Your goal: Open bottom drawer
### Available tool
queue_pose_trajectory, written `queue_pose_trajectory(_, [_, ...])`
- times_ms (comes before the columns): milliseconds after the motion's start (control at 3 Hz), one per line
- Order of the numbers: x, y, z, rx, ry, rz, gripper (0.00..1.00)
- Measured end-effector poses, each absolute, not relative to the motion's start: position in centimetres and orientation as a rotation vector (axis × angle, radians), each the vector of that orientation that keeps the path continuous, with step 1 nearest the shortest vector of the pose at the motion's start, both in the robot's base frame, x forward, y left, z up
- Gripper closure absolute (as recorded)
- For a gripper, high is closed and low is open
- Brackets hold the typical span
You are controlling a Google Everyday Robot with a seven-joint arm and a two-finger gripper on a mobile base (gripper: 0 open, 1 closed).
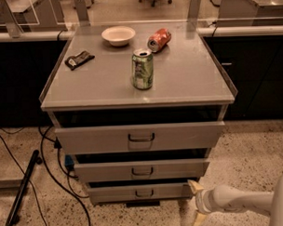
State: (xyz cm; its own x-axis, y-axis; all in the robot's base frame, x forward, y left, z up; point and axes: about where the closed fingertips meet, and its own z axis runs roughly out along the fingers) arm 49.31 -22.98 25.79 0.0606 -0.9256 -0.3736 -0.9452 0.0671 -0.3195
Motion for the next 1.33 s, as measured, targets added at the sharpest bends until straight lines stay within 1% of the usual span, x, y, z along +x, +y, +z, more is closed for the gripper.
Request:
queue_pose_trajectory(333, [48.5,-23.1,26.7,-1.844,1.851,0.072,0.0])
queue_pose_trajectory(1333, [50.6,-22.6,24.4,-1.823,1.863,0.129,0.0])
